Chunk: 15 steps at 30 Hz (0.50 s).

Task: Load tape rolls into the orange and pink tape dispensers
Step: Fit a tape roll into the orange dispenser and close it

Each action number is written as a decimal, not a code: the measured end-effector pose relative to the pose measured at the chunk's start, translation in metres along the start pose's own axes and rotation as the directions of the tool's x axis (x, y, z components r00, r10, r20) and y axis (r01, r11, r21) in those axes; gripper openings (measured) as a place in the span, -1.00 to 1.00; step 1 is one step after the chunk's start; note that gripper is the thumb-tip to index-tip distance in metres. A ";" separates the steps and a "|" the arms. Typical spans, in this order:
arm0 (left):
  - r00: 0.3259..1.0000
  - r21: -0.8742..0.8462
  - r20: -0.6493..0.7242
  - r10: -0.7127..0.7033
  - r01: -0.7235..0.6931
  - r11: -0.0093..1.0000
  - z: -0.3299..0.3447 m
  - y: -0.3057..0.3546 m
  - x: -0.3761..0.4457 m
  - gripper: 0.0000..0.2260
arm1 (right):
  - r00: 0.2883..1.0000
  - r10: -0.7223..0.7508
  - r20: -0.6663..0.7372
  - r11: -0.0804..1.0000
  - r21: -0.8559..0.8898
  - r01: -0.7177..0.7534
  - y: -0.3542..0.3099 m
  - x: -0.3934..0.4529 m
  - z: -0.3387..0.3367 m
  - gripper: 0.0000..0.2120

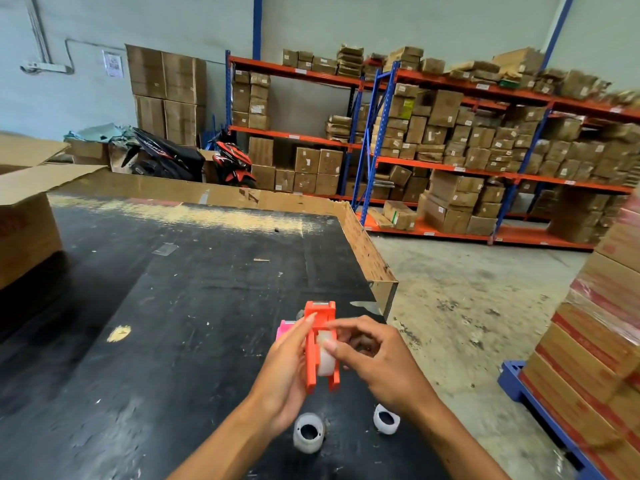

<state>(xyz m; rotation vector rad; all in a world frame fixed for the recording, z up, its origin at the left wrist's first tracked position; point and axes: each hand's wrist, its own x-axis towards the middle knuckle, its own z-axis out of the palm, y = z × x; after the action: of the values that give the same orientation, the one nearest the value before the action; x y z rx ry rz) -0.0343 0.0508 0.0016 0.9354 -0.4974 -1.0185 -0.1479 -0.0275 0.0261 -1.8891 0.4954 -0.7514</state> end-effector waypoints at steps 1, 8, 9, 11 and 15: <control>1.000 -0.003 0.013 -0.006 0.006 1.000 0.001 0.000 0.001 -0.62 | 0.998 0.007 -0.065 0.999 0.042 -0.004 0.000 0.001 0.000 -0.85; 1.000 0.065 0.028 -0.002 0.001 0.998 0.006 -0.001 0.002 -0.54 | 0.990 -0.015 -0.143 1.000 0.004 0.016 0.007 0.006 0.004 -0.74; 1.000 0.076 0.029 0.000 -0.002 0.997 0.004 -0.002 0.001 -0.56 | 0.988 -0.035 -0.152 0.999 0.000 0.036 0.007 0.004 0.007 -0.76; 1.000 0.112 0.011 0.001 -0.002 0.994 0.005 -0.001 0.000 -0.58 | 0.982 -0.073 -0.174 0.997 -0.017 0.071 0.008 0.003 0.011 -0.79; 0.998 0.150 -0.068 0.008 0.003 0.989 0.006 0.008 -0.002 -0.54 | 0.971 -0.106 -0.216 0.994 -0.046 0.098 0.008 0.001 0.020 -0.78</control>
<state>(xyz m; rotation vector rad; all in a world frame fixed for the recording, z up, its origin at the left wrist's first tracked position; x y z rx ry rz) -0.0356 0.0512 0.0118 1.0997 -0.5230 -0.9531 -0.1334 -0.0180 0.0126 -1.8852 0.5545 -1.0316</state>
